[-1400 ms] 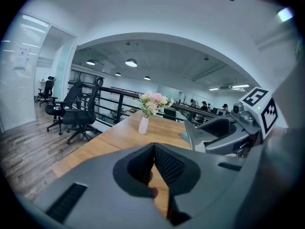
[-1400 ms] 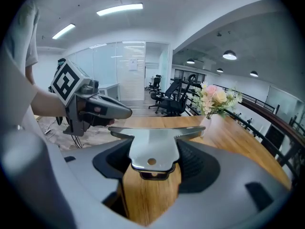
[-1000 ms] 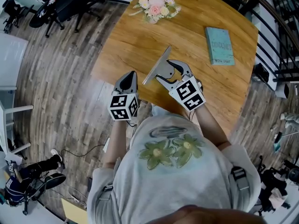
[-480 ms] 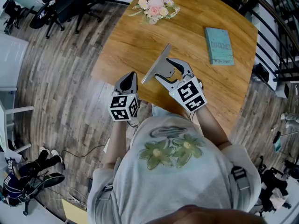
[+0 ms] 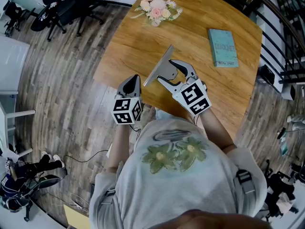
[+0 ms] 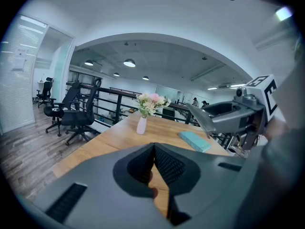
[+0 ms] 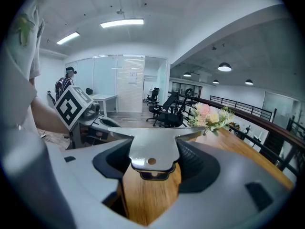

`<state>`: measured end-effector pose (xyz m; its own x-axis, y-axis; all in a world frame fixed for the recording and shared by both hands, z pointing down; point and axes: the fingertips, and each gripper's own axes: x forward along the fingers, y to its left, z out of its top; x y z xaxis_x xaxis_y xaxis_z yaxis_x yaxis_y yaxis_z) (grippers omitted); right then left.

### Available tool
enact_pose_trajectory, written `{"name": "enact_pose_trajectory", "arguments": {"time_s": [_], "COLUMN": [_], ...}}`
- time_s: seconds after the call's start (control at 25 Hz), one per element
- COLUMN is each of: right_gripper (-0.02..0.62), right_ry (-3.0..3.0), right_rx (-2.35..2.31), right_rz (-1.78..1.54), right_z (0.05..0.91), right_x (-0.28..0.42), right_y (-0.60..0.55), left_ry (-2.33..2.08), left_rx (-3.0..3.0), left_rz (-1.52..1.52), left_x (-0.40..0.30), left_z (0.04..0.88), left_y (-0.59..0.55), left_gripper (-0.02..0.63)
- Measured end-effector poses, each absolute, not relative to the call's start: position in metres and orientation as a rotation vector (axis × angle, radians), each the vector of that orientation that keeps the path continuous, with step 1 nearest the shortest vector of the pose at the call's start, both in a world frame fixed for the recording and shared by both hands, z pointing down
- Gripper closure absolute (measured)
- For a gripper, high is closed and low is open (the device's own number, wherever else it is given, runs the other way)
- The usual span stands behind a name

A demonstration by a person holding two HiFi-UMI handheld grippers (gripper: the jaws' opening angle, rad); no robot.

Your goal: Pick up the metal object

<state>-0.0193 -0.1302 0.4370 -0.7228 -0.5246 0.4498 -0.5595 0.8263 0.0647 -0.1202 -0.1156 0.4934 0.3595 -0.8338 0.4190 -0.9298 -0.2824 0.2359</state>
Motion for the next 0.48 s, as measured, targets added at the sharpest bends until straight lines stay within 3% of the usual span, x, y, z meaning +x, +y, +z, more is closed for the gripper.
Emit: {"name": "enact_pose_trajectory", "arguments": {"time_s": [0.48], "right_gripper": [0.302], "right_ry": [-2.577], "right_rx": [0.824], "right_rz": [0.097], "right_z": [0.4273], "right_x": [-0.0203], "right_y": [-0.1321], "left_ry": [-1.531], "left_rx": [2.192], "left_rz": [0.299], "left_x": [-0.1183], "left_z": [0.4919], "left_y": [-0.1148], "left_gripper": [0.595]}}
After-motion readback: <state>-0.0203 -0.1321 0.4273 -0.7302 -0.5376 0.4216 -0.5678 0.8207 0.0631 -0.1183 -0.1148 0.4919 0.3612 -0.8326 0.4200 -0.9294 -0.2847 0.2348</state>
